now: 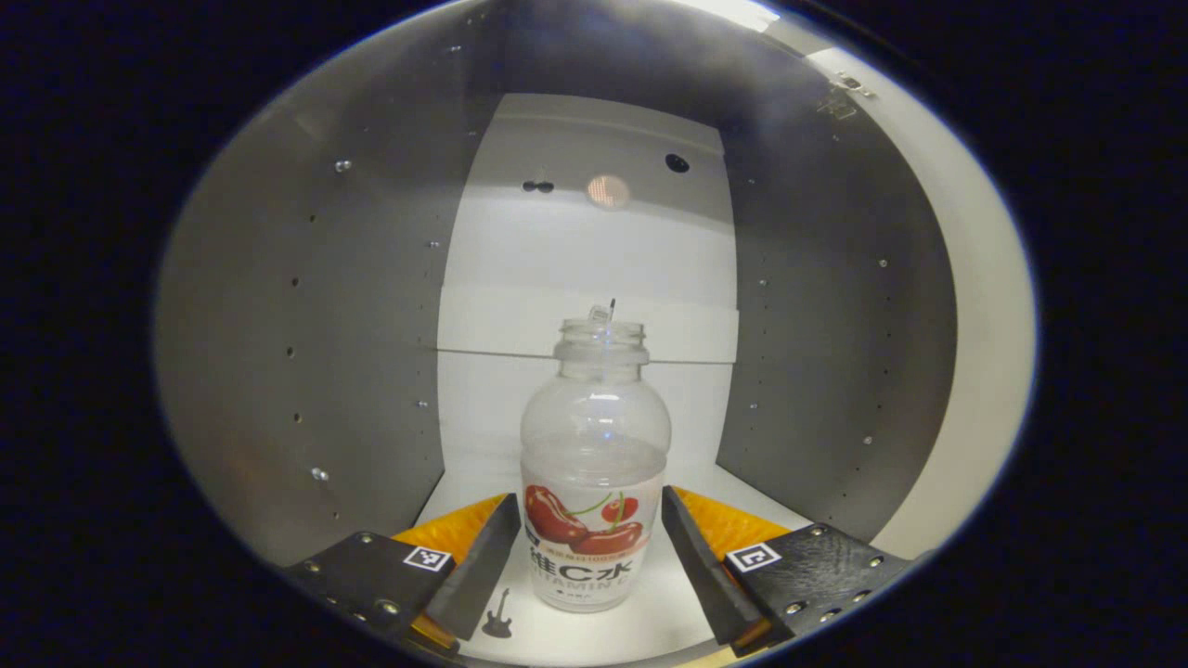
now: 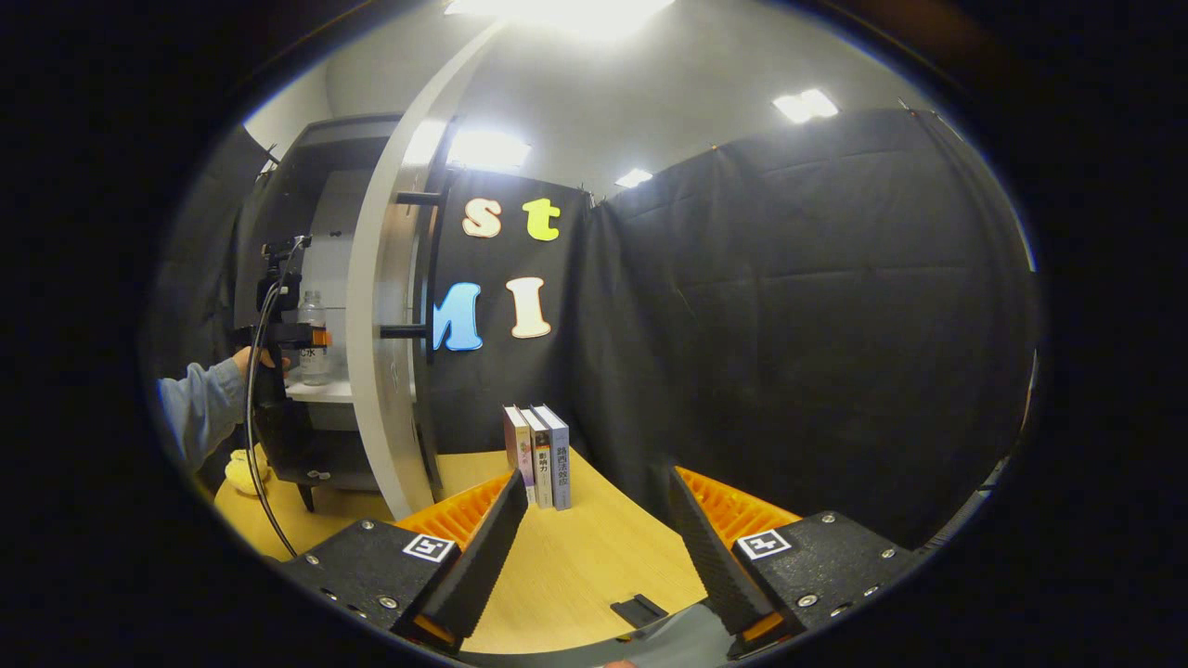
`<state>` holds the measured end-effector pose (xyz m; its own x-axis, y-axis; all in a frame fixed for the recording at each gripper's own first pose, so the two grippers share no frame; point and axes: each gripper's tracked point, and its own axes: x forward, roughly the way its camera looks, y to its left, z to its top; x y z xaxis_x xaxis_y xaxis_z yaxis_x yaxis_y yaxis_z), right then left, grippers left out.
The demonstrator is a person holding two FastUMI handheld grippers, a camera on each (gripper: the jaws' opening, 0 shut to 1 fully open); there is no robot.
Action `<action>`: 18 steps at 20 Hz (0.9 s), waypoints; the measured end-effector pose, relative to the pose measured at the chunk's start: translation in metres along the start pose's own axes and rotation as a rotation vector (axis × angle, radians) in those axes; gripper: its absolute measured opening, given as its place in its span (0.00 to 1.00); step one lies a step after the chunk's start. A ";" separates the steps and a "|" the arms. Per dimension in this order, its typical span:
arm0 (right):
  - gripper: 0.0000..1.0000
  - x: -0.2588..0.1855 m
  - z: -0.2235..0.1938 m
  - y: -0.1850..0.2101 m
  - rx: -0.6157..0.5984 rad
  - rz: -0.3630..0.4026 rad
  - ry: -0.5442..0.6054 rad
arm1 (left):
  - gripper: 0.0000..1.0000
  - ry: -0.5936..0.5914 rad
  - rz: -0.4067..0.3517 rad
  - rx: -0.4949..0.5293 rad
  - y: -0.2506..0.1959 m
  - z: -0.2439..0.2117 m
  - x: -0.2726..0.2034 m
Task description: Open the cabinet door with the right hand, grasp the bottle in the cabinet with the left hand and place it on the coaster, then close the cabinet door with the right hand.
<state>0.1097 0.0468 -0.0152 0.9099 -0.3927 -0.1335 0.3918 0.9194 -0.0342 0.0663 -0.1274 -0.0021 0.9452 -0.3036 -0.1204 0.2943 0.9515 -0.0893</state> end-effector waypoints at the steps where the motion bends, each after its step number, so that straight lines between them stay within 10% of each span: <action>1: 0.94 0.000 0.000 0.000 -0.001 0.003 0.001 | 0.91 0.000 0.009 0.013 -0.001 0.002 0.000; 4: 0.94 0.003 0.000 0.002 -0.001 0.018 -0.004 | 0.75 -0.008 0.022 0.030 0.002 0.008 -0.006; 18: 0.94 0.006 0.009 0.007 0.029 0.201 -0.033 | 0.72 -0.135 -0.002 -0.020 0.014 0.067 -0.076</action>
